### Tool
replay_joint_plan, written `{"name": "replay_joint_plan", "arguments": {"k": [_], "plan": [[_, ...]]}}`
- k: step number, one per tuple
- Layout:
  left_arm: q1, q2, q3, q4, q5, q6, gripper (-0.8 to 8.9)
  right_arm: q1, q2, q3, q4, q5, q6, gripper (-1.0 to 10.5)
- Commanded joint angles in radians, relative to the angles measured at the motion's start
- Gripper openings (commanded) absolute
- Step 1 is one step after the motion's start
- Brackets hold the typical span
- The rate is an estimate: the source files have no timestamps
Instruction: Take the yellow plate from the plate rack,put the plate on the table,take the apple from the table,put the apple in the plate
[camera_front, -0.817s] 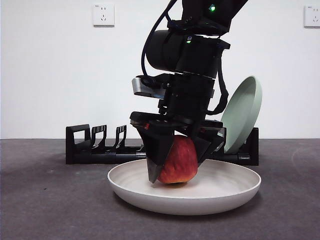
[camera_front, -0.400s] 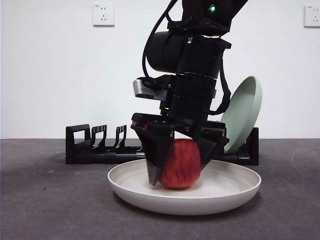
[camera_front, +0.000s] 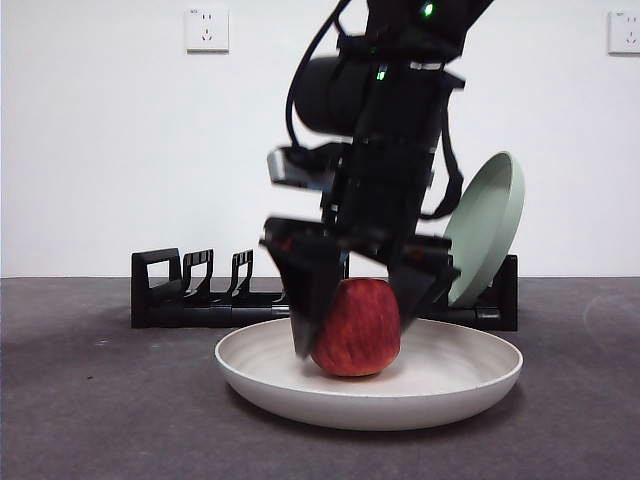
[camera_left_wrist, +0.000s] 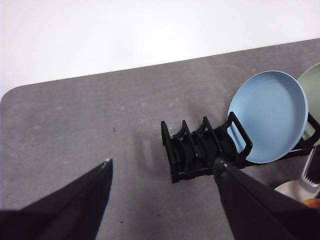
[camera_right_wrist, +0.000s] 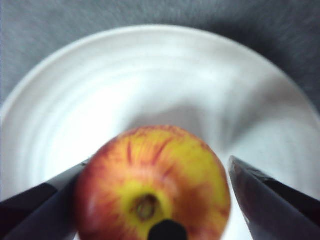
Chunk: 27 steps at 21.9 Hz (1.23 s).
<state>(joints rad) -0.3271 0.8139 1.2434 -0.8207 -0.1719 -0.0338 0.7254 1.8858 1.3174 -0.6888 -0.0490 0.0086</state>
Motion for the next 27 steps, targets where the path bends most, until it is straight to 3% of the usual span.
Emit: {"name": "replay_joint_plan", "arguments": {"k": [1,7,11,12,15,21,27], "plan": [[0.002,-0.002,-0.005,0.021,0.038,0.02,3.42,0.002,-0.085,-0.006,0.005,0.004,0.008,4.4],[0.002,0.018,-0.005,0.053,0.137,0.041,3.03,-0.006,-0.269,-0.005,0.008,0.031,-0.007,3.9],[0.002,0.045,-0.005,0.053,0.212,0.065,-0.27,-0.012,-0.401,-0.005,0.006,0.12,-0.012,0.6],[0.002,0.051,-0.005,0.054,0.221,0.066,-0.06,-0.012,-0.43,-0.005,0.007,0.138,-0.02,-0.1],[0.002,0.072,-0.005,0.057,0.229,0.09,-0.09,-0.015,-0.518,-0.005,0.008,0.184,-0.034,-0.1],[0.002,0.07,-0.052,0.123,0.225,0.134,-0.09,-0.085,-0.703,-0.016,0.008,0.187,-0.033,-0.1],[0.002,-0.072,-0.32,0.293,0.22,0.098,-0.09,-0.153,-0.923,-0.295,0.102,0.186,0.013,-0.1]]}}
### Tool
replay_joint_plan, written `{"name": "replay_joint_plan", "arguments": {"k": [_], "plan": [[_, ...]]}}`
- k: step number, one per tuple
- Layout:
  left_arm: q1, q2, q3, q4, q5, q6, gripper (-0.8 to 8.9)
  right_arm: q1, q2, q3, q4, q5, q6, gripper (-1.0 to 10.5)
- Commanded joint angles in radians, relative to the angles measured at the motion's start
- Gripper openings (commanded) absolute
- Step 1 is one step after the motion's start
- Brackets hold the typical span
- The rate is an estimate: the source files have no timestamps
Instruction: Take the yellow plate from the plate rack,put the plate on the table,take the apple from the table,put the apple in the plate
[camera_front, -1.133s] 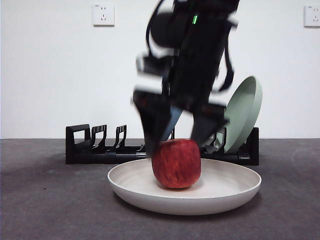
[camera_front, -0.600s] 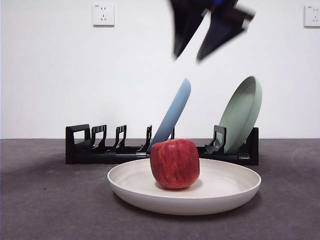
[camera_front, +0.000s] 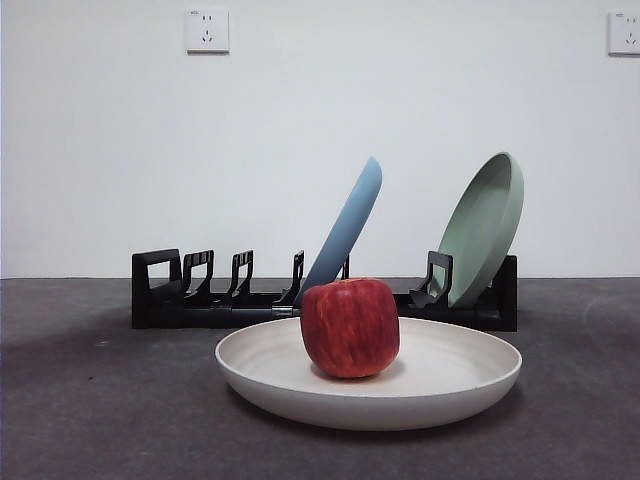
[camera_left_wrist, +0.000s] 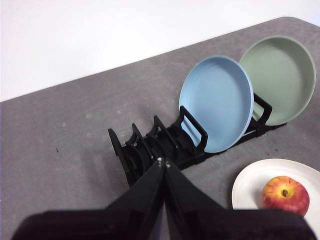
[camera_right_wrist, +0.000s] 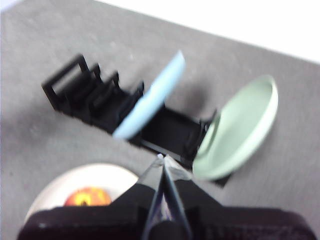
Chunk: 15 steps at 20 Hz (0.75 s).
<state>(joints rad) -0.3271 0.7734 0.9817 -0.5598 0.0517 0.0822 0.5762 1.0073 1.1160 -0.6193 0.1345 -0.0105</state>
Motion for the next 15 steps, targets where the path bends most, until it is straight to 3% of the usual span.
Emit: {"name": "replay_joint_plan", "arguments": {"k": [1,5,15], "plan": [[0.002,-0.061,-0.107,0.054,-0.02,-0.029,-0.09,-0.004,-0.085,-0.157,0.062,0.002,0.052,-0.1],[0.002,-0.158,-0.256,0.113,-0.031,-0.036,-0.09,-0.004,-0.187,-0.299,0.105,0.003,0.065,-0.1],[0.002,-0.132,-0.261,0.086,-0.024,-0.036,-0.03,-0.007,-0.19,-0.299,0.106,0.003,0.066,0.0]]}}
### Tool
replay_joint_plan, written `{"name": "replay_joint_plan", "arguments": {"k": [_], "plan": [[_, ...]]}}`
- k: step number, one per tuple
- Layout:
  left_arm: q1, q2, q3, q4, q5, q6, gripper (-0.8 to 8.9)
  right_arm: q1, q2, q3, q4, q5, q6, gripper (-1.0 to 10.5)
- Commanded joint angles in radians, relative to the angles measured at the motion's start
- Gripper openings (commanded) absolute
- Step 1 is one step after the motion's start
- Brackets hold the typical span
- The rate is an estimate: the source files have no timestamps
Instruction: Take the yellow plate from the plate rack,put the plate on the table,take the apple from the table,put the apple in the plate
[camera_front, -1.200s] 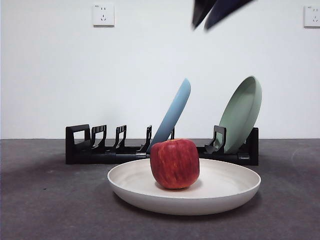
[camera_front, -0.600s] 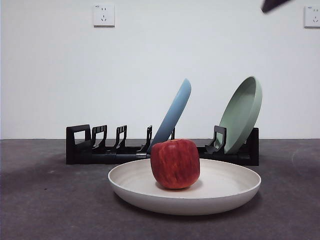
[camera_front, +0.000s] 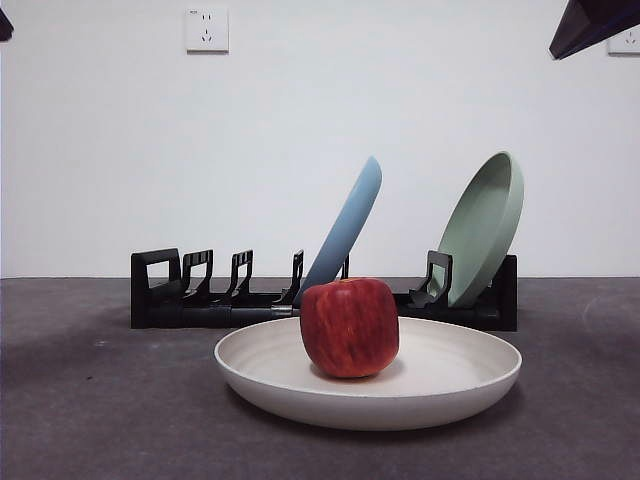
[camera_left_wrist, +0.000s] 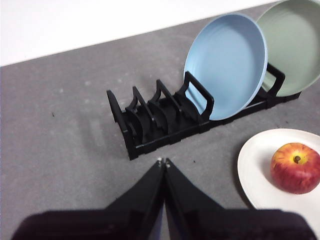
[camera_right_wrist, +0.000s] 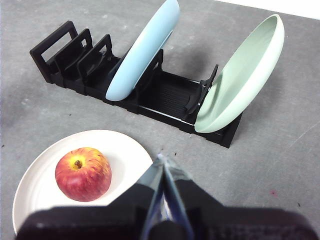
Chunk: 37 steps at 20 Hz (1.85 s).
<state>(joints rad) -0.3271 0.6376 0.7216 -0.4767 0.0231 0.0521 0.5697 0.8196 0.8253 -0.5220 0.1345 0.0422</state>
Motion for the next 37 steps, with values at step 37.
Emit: {"name": "replay_joint_plan", "arguments": {"k": [37], "plan": [[0.378,-0.632,-0.719,0.3,0.058,-0.026,-0.03,0.0,-0.003,-0.009,0.009,0.003,0.013,0.0]]}}
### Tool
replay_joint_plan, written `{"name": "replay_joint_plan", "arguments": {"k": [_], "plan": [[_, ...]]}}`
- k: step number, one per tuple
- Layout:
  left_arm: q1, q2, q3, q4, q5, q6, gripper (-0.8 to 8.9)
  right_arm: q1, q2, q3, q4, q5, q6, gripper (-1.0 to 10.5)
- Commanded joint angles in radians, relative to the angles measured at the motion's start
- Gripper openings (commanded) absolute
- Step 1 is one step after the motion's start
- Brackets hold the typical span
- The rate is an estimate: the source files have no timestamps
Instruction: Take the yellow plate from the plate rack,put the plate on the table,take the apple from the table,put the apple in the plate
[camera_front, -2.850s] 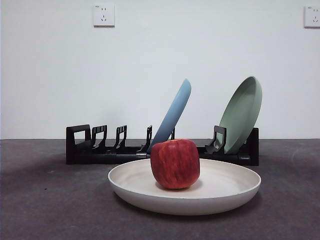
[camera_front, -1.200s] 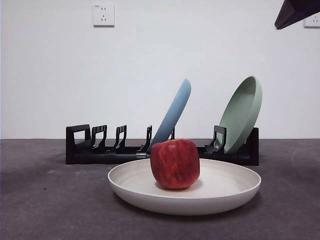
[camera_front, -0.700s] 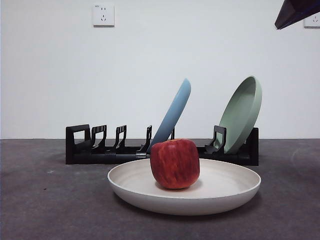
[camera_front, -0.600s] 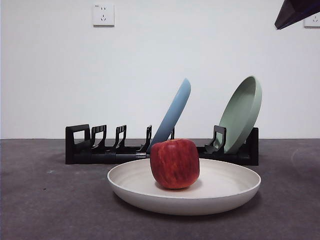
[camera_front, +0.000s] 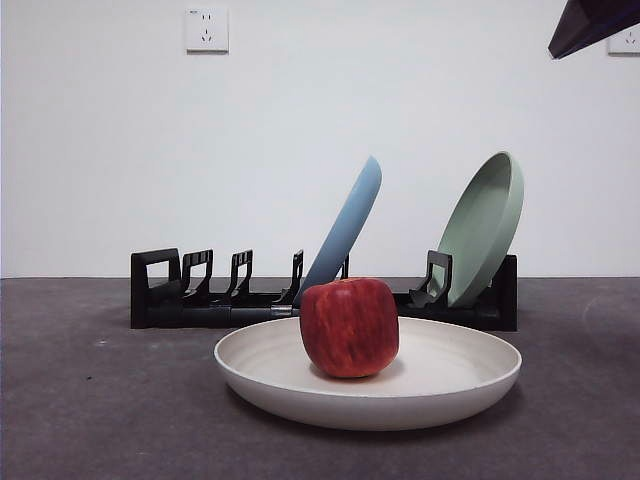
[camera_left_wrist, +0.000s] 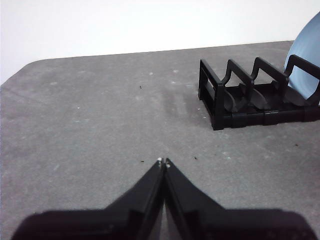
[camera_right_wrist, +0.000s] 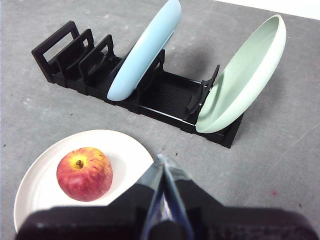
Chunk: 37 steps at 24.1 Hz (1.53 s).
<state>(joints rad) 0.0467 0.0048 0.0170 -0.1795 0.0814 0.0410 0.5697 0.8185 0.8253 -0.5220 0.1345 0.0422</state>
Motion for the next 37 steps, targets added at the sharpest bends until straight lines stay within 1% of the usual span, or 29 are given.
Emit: {"name": "replay_joint_plan", "arguments": {"k": [1,16,18,20,21,23,25,28,32,37], "plan": [[0.004,0.001,-0.014,0.003,-0.002,-0.015,-0.03,0.0,-0.002,-0.009,0.009,0.003,0.013,0.0],[0.004,0.001,-0.014,0.003,-0.001,-0.015,-0.03,0.0,-0.002,-0.008,-0.001,0.003,0.012,0.0],[0.004,0.001,-0.014,0.003,-0.001,-0.015,-0.03,-0.01,-0.041,-0.009,-0.006,0.006,-0.035,0.0],[0.004,0.001,-0.014,0.003,-0.002,-0.015,-0.03,-0.068,-0.101,-0.01,0.016,0.002,-0.099,0.0],[0.004,0.001,-0.014,0.003,-0.001,-0.015,-0.03,-0.122,-0.141,-0.018,0.042,-0.01,-0.119,0.0],[0.004,0.001,-0.014,0.003,-0.001,-0.015,-0.03,-0.235,-0.229,-0.05,0.092,-0.048,-0.126,0.0],[0.004,0.001,-0.014,0.003,-0.002,-0.015,-0.03,-0.345,-0.335,-0.13,0.179,-0.087,-0.127,0.0],[0.004,0.001,-0.014,0.003,-0.002,-0.015,-0.03,-0.451,-0.504,-0.318,0.337,-0.084,-0.13,0.0],[0.004,0.001,-0.014,0.003,-0.001,-0.015,-0.03,-0.484,-0.614,-0.482,0.402,-0.084,-0.113,0.0],[0.004,0.001,-0.014,0.003,-0.001,-0.015,-0.03,-0.485,-0.685,-0.633,0.431,-0.084,-0.08,0.0]]}}
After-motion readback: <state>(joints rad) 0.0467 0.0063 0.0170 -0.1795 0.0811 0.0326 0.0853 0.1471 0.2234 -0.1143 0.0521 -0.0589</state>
